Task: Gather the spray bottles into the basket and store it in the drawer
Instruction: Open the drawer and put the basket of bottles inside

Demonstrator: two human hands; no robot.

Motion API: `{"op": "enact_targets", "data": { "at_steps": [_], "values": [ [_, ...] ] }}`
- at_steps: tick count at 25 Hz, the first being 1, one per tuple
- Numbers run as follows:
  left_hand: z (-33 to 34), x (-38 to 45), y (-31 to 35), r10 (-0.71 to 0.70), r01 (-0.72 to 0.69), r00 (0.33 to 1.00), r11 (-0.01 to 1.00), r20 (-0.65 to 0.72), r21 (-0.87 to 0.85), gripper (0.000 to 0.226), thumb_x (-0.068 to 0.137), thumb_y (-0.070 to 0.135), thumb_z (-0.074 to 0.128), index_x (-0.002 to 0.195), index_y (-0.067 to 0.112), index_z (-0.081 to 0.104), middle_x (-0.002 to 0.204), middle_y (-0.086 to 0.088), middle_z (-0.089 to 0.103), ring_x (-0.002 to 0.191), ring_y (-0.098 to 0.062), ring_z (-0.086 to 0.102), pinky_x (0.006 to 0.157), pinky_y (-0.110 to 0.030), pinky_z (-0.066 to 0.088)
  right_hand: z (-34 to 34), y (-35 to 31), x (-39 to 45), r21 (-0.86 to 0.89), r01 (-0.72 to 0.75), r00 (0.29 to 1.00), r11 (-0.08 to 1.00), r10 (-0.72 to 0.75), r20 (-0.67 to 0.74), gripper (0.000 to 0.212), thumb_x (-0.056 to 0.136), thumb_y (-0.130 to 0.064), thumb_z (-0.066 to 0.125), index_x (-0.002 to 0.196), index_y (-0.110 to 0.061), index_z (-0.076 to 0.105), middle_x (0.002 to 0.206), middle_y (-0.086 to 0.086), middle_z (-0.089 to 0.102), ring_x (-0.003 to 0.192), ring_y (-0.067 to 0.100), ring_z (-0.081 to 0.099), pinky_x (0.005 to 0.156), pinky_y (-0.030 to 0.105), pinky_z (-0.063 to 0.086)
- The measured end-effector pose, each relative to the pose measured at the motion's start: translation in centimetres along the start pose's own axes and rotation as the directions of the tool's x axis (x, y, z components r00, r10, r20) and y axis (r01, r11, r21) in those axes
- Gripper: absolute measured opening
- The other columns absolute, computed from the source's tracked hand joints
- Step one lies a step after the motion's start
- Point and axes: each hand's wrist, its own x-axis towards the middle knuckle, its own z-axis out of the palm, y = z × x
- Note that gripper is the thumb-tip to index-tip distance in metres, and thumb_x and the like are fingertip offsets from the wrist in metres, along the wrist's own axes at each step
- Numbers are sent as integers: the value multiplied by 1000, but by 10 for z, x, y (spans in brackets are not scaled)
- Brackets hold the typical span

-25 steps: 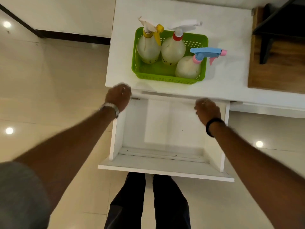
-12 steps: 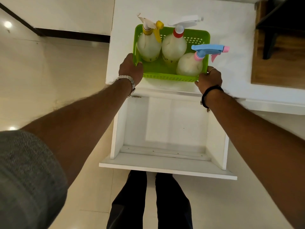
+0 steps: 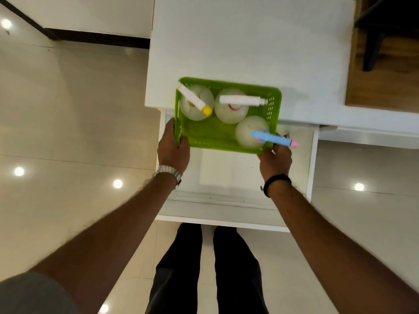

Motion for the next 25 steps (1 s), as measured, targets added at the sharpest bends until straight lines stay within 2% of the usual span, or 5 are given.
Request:
{"op": "enact_targets", "data": {
  "at_steps": [2,6,14,18,25],
  "values": [
    [-3,-27,-18,-15,14,1000,1000,28,19,61,89,21,50,149,14,41,137,-11,63,119,-32,62,98,-39,51,-3,28,-25,23,-11,1000,1000,10,11,35,92,-20,65,127,-28,63,105,-5,69,95,18,66,78,31,53],
    [-2,-74,-60,-27,3,989,987,143,160,68,90,11,61,152,3,34,151,-17,50,136,-36,51,111,-44,44,-4,89,-60,-15,-141,989,990,142,35,43,93,-6,61,134,-17,57,106,9,68,93,31,65,77,37,53],
    [32,-75,-114,-251,162,917,944,309,286,55,88,9,61,139,2,42,136,-20,55,119,-42,56,98,-50,48,14,169,-45,-150,-330,934,932,345,92,50,93,4,51,135,-24,54,105,7,66,91,29,64,85,51,59],
    [52,-45,-136,-361,297,905,914,224,276,27,96,14,50,118,2,60,119,-22,58,109,-41,57,94,-46,47,38,190,-21,-187,-287,946,939,309,101,46,95,-2,57,135,-22,51,104,12,67,81,25,62,63,30,51],
    [66,-10,-194,-519,454,804,851,289,266,25,96,15,47,114,5,60,115,-26,62,105,-43,61,76,-34,40,91,220,4,-207,-281,934,937,316,164,43,92,-6,68,129,-18,51,102,18,63,91,30,63,85,43,57]
  ]
}}
